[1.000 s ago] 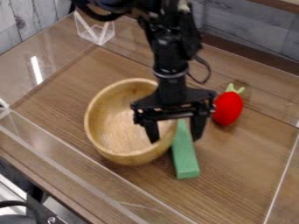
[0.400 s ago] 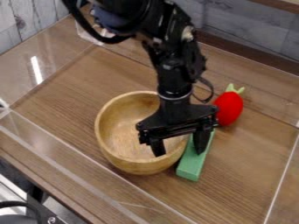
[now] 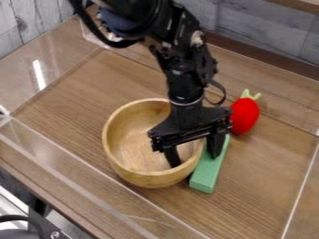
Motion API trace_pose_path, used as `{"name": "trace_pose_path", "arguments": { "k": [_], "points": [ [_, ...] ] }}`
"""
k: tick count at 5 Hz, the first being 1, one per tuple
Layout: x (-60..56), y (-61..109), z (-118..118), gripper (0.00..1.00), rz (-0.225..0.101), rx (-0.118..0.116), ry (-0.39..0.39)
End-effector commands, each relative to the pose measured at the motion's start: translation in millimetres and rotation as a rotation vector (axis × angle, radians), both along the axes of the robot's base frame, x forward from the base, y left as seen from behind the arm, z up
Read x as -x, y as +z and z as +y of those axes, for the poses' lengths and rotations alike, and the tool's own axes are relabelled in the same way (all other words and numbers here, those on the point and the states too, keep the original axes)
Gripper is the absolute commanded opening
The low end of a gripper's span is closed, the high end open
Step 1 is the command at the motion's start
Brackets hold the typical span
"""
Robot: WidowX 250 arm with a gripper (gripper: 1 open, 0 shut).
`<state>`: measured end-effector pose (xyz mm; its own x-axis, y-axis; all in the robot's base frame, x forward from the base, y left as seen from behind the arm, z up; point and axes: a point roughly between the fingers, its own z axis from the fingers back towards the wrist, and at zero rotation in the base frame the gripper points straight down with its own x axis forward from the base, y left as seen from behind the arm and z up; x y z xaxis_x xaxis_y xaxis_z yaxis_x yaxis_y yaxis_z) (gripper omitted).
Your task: Put the green stick in the brown bowl
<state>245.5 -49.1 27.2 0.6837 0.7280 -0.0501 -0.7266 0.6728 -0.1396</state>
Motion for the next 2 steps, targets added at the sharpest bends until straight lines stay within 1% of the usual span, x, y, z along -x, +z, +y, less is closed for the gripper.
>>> {"name": "trace_pose_path", "arguments": {
  "k": [1, 2],
  "points": [
    [-8.3, -5.8, -8.8, 1.00, -0.011, -0.007, 0.016],
    [-15.9, -7.1, 3.1, 1.00, -0.017, -0.016, 0.012]
  ]
}}
